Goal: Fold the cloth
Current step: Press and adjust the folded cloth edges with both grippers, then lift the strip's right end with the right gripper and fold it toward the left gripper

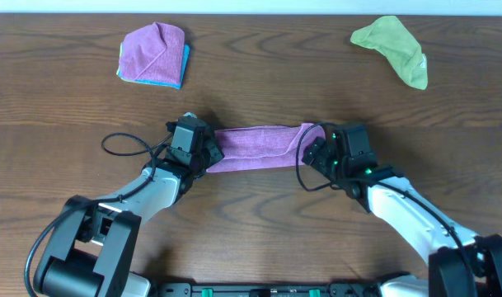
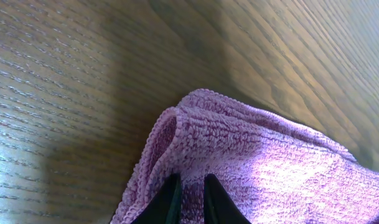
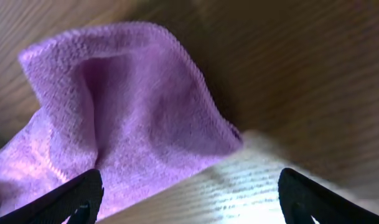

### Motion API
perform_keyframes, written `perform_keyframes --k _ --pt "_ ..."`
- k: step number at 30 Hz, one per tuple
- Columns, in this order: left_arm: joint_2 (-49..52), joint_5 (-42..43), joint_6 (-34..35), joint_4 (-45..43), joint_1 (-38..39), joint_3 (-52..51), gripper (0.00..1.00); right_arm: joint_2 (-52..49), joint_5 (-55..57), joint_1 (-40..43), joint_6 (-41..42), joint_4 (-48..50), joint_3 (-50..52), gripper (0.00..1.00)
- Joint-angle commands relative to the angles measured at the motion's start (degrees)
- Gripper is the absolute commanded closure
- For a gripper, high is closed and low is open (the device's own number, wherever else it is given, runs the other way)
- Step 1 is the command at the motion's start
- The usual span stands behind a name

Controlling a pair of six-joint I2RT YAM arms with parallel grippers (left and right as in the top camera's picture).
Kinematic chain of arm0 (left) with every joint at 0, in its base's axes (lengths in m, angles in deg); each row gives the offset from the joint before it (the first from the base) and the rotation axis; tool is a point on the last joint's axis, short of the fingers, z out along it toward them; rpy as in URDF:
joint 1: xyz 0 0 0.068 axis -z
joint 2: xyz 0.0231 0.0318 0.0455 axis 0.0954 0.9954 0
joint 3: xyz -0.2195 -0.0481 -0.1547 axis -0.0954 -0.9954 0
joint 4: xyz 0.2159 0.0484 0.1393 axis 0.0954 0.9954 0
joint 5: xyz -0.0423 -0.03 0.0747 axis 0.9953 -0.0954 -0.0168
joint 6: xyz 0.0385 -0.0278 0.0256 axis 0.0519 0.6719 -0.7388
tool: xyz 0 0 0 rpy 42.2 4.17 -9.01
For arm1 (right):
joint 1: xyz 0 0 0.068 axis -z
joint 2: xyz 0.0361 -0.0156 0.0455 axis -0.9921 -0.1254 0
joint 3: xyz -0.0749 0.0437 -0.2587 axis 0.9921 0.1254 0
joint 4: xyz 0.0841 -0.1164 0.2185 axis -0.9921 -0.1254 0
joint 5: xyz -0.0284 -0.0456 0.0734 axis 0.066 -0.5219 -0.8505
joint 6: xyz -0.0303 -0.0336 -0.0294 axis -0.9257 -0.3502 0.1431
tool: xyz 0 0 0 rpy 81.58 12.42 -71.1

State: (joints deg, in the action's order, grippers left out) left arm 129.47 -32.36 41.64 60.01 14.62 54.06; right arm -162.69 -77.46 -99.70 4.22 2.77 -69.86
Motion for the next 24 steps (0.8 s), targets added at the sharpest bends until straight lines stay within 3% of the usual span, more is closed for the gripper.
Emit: perform_keyframes --k 1,8,18,20,21,24 --pt "0.79 -1.16 -0.09 0.02 0.17 0.83 0.86 -1.51 -0.02 0.61 0.48 1.27 1.01 0.10" --pt "0.79 -1.01 -0.11 0.26 0.17 0.83 0.86 -5.77 -0.70 0.66 0.50 6.23 1.05 0.12" --pt "0.79 -0.98 -0.11 0.44 0.17 0.83 0.87 -10.60 -1.31 0.72 0.90 10.78 1.07 0.30" --pt "0.79 -0.96 -0.09 0.46 0.17 0.83 0.87 -11.41 -1.29 0.74 0.83 11.85 1.09 0.36" --pt "0.79 -0.96 -0.09 0.48 0.17 0.83 0.87 -11.76 -1.29 0.74 0.68 12.35 1.09 0.45" --pt "0.79 -0.96 -0.11 0.68 0.17 0.83 0.87 -12.57 -1.27 0.74 -1.20 13.81 1.09 0.60"
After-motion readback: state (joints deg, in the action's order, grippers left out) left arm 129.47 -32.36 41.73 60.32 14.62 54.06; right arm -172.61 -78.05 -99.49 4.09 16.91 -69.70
